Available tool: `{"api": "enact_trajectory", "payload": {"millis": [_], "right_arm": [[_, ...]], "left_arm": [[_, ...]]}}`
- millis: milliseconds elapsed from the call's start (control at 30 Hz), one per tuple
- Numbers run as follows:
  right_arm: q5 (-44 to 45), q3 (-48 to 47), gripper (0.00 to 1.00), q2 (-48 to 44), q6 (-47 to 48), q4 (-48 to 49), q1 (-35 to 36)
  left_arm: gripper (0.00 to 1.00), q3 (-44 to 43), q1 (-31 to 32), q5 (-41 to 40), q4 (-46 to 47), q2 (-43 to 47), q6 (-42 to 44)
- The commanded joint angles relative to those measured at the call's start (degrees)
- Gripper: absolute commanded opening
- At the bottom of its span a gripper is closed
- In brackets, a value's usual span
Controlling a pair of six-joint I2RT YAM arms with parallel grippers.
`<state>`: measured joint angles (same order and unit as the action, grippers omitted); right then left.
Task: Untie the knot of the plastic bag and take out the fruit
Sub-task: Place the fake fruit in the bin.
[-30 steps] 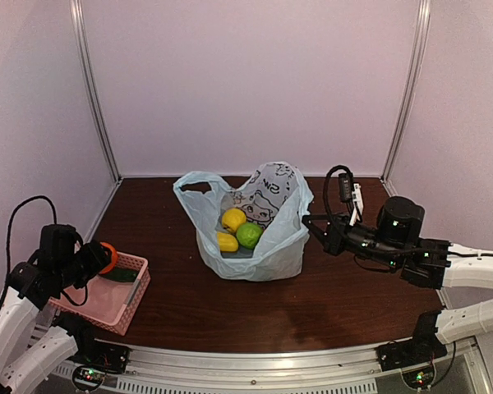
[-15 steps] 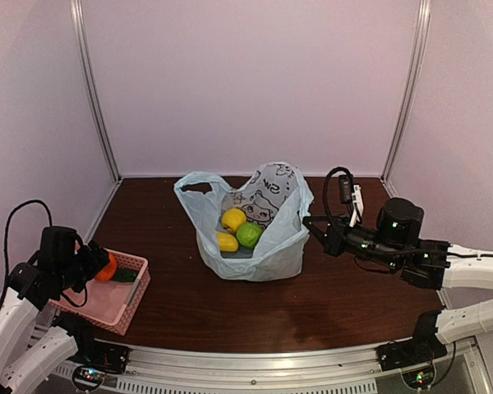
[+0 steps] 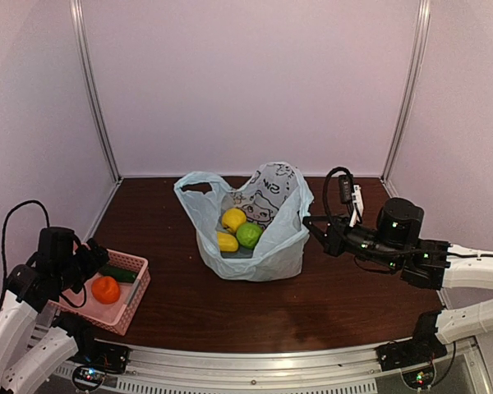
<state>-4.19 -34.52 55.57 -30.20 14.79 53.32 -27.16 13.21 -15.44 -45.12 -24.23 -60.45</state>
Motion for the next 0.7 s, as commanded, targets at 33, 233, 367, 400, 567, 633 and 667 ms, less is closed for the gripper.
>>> {"api": "enact_trajectory", "payload": {"millis": [33, 233, 367, 400, 567, 633, 667], "right_arm": [[0.98, 0.38, 0.00, -0.40, 0.39, 0.14, -0.40], [0.36, -0.33, 0.00, 0.46, 0.55, 0.27, -0.37], [0.31, -0.75, 0.00, 0.85, 0.66, 0.43, -0.39], [0.30, -0.84, 0.00, 0.93, 0.65, 0.49, -0.41], [0.50, -0.83, 0.00, 0.99, 0.55, 0.94, -0.34], [0.50, -1.22, 0.00, 1.15, 0.84, 0.91, -0.40], [0.33, -1.65, 0.00, 1.39, 1.10, 0.60, -0.41]], "left_arm": [[0.97, -3.03, -0.37, 0.14, 2.16, 2.24, 1.30], [0.95, -8.69, -0.38, 4.96, 5.70, -4.72, 10.23], [0.94, -12.43, -0.38, 8.79, 9.16, -8.55, 16.72], [0.94, -13.20, -0.38, 9.86, 10.11, -8.96, 18.08], [0.91, -16.15, -0.38, 19.47, 17.41, -11.06, 24.81], [0.90, -17.79, -0.34, 24.27, 20.08, -13.12, 26.52], [0.88, -18.96, -0.30, 26.27, 21.23, -14.45, 27.14]]}}
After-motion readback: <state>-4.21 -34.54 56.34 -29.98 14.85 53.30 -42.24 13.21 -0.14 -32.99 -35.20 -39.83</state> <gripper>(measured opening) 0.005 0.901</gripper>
